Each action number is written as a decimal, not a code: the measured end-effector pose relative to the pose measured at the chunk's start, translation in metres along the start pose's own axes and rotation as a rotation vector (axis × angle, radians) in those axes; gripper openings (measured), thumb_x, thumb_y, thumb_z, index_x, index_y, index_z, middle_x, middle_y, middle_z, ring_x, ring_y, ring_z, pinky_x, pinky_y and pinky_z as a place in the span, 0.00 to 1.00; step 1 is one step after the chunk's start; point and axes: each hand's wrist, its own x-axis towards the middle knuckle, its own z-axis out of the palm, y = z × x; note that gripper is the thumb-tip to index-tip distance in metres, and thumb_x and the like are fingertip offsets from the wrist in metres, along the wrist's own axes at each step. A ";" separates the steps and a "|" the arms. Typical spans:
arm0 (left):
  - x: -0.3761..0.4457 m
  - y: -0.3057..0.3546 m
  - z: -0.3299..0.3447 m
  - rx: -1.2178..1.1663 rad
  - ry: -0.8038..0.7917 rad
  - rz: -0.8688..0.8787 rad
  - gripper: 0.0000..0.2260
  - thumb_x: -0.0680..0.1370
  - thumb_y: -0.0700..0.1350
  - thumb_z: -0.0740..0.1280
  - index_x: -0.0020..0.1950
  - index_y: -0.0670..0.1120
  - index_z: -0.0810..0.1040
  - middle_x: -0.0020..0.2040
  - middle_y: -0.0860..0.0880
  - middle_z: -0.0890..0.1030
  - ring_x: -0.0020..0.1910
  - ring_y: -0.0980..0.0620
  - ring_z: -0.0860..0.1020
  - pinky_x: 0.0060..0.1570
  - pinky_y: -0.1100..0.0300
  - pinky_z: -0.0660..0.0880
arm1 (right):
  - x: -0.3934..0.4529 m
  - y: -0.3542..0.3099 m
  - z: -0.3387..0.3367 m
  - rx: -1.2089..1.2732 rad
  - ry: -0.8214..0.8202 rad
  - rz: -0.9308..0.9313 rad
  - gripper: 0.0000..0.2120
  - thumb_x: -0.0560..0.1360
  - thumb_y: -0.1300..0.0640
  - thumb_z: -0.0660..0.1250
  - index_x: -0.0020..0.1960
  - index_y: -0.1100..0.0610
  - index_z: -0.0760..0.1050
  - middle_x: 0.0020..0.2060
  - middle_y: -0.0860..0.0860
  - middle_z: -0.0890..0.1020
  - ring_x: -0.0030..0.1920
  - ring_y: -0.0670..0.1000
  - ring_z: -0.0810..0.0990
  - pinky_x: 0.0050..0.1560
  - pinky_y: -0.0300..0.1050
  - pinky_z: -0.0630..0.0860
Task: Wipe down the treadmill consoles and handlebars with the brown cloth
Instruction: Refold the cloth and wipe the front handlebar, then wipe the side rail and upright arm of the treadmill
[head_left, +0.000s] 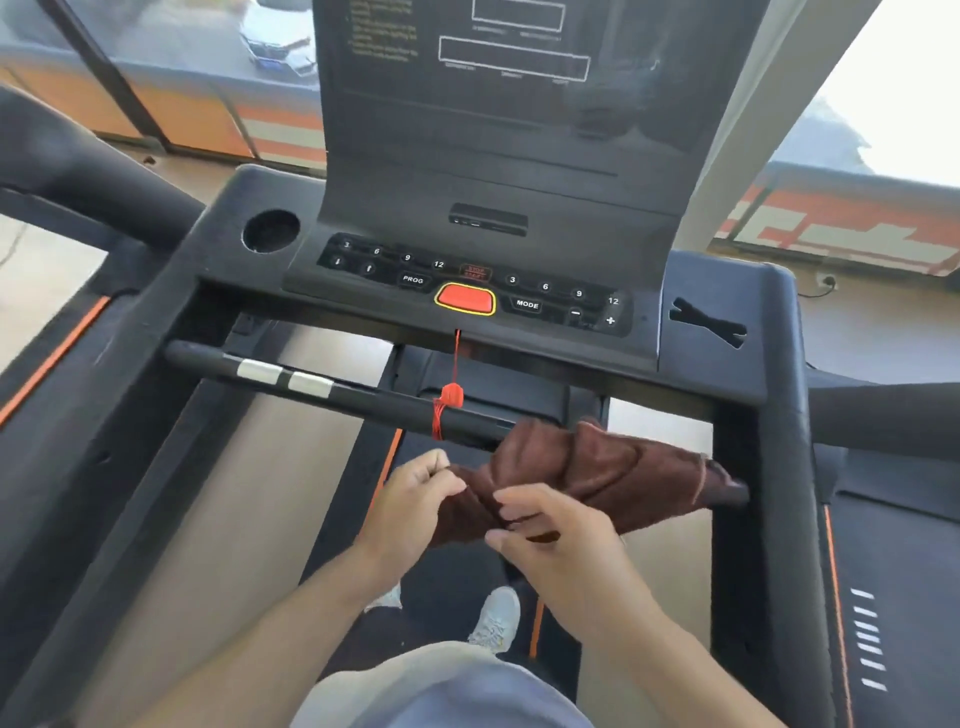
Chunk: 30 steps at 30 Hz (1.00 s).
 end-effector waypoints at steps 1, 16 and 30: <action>-0.004 0.002 -0.012 -0.004 -0.036 0.014 0.14 0.68 0.51 0.66 0.35 0.48 0.62 0.34 0.43 0.67 0.37 0.47 0.66 0.43 0.47 0.65 | 0.008 -0.010 -0.003 -0.033 0.028 -0.003 0.25 0.74 0.47 0.77 0.67 0.36 0.73 0.47 0.34 0.81 0.47 0.38 0.80 0.52 0.36 0.76; -0.041 0.045 -0.182 0.649 0.408 0.232 0.16 0.79 0.51 0.69 0.39 0.48 0.66 0.29 0.55 0.71 0.29 0.57 0.70 0.34 0.57 0.67 | 0.084 -0.100 0.097 -0.078 -0.467 -0.200 0.20 0.70 0.49 0.79 0.41 0.55 0.68 0.34 0.51 0.78 0.33 0.47 0.74 0.37 0.40 0.75; 0.020 0.102 -0.286 0.674 0.682 0.450 0.13 0.76 0.58 0.72 0.45 0.51 0.74 0.40 0.57 0.81 0.44 0.51 0.81 0.45 0.54 0.78 | 0.194 -0.210 0.091 -0.211 -0.029 -0.219 0.12 0.70 0.51 0.80 0.48 0.44 0.80 0.33 0.38 0.80 0.39 0.37 0.79 0.35 0.31 0.68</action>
